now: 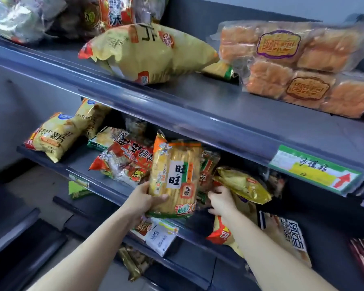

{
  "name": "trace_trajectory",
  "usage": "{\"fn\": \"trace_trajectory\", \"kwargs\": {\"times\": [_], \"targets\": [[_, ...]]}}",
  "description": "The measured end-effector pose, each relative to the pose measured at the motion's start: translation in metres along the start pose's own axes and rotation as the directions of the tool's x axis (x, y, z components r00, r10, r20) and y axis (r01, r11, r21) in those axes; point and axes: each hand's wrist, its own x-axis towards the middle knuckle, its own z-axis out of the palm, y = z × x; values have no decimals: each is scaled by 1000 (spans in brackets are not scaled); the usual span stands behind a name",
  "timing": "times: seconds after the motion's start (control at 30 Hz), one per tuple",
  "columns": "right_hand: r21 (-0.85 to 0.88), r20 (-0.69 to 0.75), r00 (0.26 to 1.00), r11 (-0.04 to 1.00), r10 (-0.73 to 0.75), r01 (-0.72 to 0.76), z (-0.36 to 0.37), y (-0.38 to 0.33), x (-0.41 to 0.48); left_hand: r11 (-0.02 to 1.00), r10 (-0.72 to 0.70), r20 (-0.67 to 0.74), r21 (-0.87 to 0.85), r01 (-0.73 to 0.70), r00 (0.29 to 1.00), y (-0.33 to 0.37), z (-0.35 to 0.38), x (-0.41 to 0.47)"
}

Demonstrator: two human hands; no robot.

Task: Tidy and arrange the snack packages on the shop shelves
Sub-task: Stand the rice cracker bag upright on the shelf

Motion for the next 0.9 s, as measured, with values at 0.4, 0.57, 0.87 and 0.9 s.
{"fn": "trace_trajectory", "kwargs": {"times": [0.4,0.57,0.87,0.9], "targets": [[-219,46,947,928,318,-301,7,9,33,986,-158,64,-40,161,985,15,23,81],[-85,19,981,978,192,-190,12,7,34,977,-150,-8,-156,147,989,19,16,88],[-394,-255,776,795,-577,462,0,-34,3,924,-244,-29,-312,223,969,18,-28,85],[-449,-255,731,747,-633,491,-3,-39,1,926,-251,-36,-300,229,967,19,-30,84]]}}
